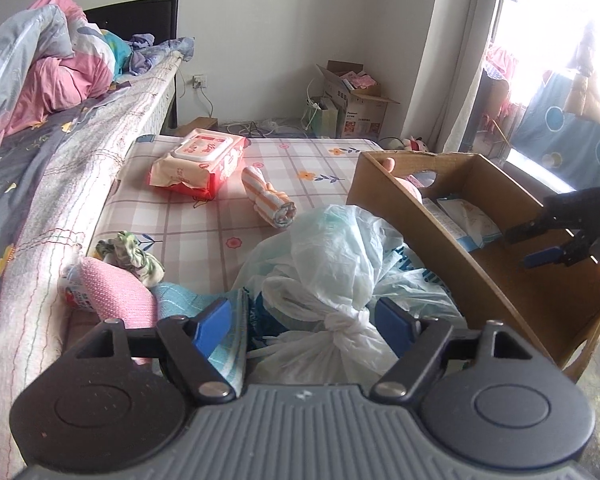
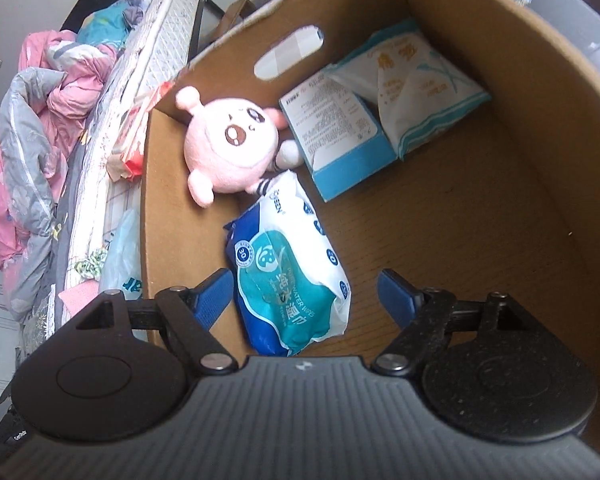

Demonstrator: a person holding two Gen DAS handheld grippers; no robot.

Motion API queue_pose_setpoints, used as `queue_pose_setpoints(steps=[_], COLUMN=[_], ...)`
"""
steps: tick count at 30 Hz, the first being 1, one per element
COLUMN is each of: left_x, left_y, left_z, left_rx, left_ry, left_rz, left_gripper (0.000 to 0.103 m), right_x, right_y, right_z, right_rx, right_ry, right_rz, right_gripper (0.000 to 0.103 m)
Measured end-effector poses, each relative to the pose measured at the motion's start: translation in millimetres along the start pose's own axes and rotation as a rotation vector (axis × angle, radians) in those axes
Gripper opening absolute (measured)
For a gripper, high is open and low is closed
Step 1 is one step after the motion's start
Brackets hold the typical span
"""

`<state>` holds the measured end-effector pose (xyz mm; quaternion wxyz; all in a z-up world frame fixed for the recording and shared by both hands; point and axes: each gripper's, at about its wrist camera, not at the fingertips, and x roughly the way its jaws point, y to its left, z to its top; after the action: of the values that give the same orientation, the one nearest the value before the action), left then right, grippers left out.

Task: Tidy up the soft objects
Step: 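Move the right tool out of the box down to the pink knitted pad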

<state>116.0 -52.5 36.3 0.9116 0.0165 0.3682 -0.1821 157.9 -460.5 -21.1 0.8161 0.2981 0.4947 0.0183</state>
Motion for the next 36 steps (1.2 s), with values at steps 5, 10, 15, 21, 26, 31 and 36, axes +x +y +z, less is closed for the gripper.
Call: queue_pose_setpoints(steps=[5,10,15,21,26,31,36], left_x=[-15,-22,-17,1,32,47,29], left_y=[21,44,64,96,120,138,142], left_z=[-7,-12,-14,-8,4,4,4], left_rx=[-0.018,-0.060,-0.114,-0.187,-0.231,-0.293,-0.291], left_ry=[-0.024,-0.034,-0.016,0.000,0.056,0.080,0.032], left_rz=[0.053,0.109,0.153,0.199,0.220,0.201,0.138], left_gripper=[0.081,0.080,0.074,0.058,0.045,0.011,0.000], right_x=[-40,-35,-7,45,101,138,155], right_y=[30,84,149,215,247,255,255], right_z=[-7,-16,-33,-49,-58,-69,-69], right_rx=[-0.059,-0.113,-0.153,-0.160,-0.086,-0.022,0.004], right_ry=[-0.113,-0.101,-0.008,0.124,0.212,0.264,0.287], right_rz=[0.080,0.230,0.385,0.491,0.537,0.559,0.588], right_gripper=[0.080,0.080,0.080,0.079,0.074,0.072,0.073])
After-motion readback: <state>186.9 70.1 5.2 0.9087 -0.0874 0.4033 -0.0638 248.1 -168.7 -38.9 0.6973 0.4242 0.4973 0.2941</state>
